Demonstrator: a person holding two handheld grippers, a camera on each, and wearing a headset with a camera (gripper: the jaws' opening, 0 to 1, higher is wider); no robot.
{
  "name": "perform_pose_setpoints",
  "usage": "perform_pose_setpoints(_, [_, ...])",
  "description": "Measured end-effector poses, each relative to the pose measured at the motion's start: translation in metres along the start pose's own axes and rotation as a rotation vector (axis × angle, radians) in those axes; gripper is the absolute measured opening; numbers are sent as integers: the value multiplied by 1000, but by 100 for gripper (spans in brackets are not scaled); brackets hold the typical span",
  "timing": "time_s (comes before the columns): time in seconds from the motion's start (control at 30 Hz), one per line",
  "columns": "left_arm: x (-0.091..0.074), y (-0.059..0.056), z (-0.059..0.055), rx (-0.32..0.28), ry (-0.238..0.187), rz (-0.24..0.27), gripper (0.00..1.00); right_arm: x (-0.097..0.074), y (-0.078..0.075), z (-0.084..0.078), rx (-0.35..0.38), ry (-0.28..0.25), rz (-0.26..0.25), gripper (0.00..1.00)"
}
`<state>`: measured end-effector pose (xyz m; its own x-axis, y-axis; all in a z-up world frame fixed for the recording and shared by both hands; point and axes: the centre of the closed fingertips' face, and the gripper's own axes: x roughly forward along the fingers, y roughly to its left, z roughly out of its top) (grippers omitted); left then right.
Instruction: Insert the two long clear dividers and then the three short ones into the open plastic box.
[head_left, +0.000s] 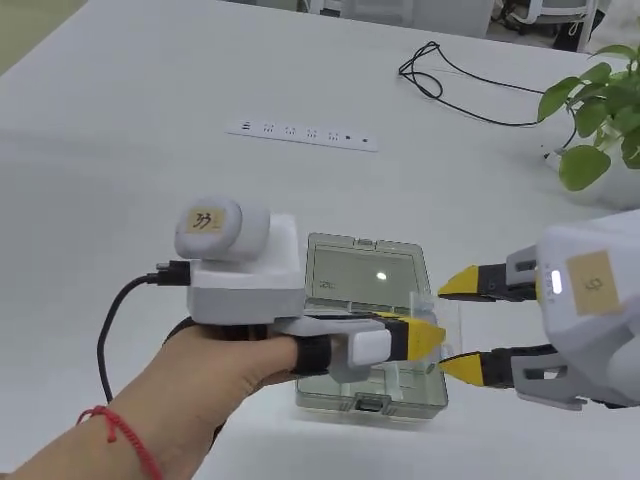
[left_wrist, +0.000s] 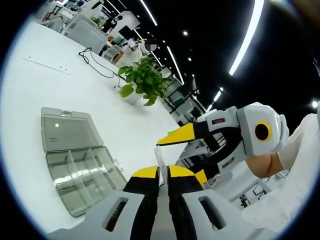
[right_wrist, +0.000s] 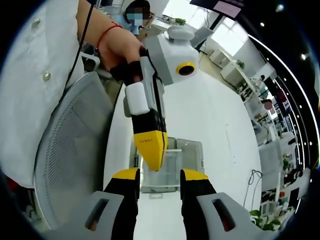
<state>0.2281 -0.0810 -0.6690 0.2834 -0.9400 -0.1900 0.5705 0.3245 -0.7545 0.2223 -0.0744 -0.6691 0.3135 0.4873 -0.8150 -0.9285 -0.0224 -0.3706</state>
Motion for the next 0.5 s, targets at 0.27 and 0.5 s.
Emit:
perform_pose_setpoints(0.27, [0,-2,0,-39,-12,-14,0,0,0,0,-9,2,-4,33])
perform_pose_setpoints(0.5, [-2,1,0,-24,-18,1,0,0,-1,1,-17,1,-11,34])
